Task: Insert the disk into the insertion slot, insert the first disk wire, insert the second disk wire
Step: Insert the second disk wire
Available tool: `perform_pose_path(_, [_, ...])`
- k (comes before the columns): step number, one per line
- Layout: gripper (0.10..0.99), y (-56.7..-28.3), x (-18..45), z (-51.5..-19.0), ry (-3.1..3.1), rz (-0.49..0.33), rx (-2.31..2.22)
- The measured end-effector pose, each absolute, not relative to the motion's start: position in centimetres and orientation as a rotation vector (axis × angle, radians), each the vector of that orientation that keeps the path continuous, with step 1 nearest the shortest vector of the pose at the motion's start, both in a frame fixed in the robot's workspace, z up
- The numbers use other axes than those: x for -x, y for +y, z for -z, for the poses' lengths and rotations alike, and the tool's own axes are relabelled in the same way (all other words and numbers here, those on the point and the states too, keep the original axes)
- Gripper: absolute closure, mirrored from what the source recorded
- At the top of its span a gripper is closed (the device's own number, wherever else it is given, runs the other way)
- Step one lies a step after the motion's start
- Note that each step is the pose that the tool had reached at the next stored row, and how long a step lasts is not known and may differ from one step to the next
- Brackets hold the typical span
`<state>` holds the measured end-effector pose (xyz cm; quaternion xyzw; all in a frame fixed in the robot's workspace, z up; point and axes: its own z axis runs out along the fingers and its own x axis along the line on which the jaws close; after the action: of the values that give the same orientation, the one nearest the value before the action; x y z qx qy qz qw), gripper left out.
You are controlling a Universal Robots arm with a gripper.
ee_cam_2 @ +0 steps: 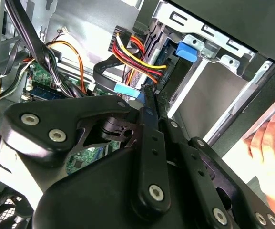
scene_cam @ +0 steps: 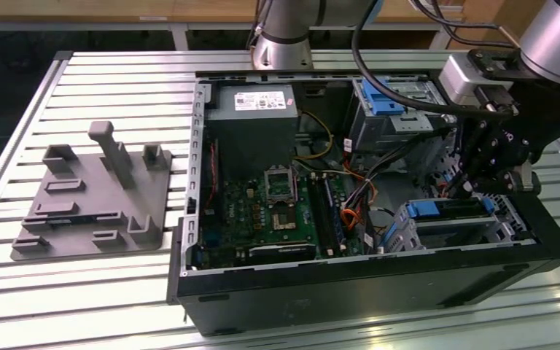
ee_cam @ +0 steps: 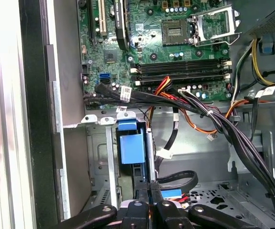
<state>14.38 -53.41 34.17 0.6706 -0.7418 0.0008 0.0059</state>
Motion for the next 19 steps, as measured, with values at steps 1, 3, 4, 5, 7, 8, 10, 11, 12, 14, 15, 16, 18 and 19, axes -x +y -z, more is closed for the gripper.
perform_pose_path(1, [0.945, -53.42, -14.39, -34.17, -2.322, -0.003, -2.099])
perform_pose_path(3, [0.945, -53.42, -14.38, -34.17, -2.322, -0.003, -2.099])
perform_pose_path(4, [0.945, -53.45, -14.39, -34.17, -2.322, -0.003, -2.099])
perform_pose_path(5, [0.945, -53.48, -14.39, -34.17, -2.322, -0.003, -2.099])
perform_pose_path(7, [0.945, -53.57, -14.39, -34.18, -2.322, -0.003, -2.098])
perform_pose_path(8, [0.945, -53.62, -14.39, -34.18, -2.322, -0.003, -2.098])
perform_pose_path(10, [0.945, -53.72, -14.42, -34.18, -2.322, -0.003, -2.098])
perform_pose_path(11, [0.945, -53.77, -14.43, -34.18, -2.322, -0.003, -2.098])
perform_pose_path(12, [0.945, -53.82, -14.44, -34.18, -2.322, -0.003, -2.098])
perform_pose_path(14, [0.945, -53.9, -14.46, -34.18, -2.322, -0.003, -2.098])
perform_pose_path(15, [0.945, -53.94, -14.47, -34.18, -2.322, -0.003, -2.098])
perform_pose_path(16, [0.945, -53.98, -14.47, -34.18, -2.322, -0.003, -2.098])
perform_pose_path(18, [0.945, -54.04, -14.48, -34.18, -2.322, -0.003, -2.098])
perform_pose_path(19, [0.945, -54.07, -14.49, -34.18, -2.322, -0.003, -2.098])
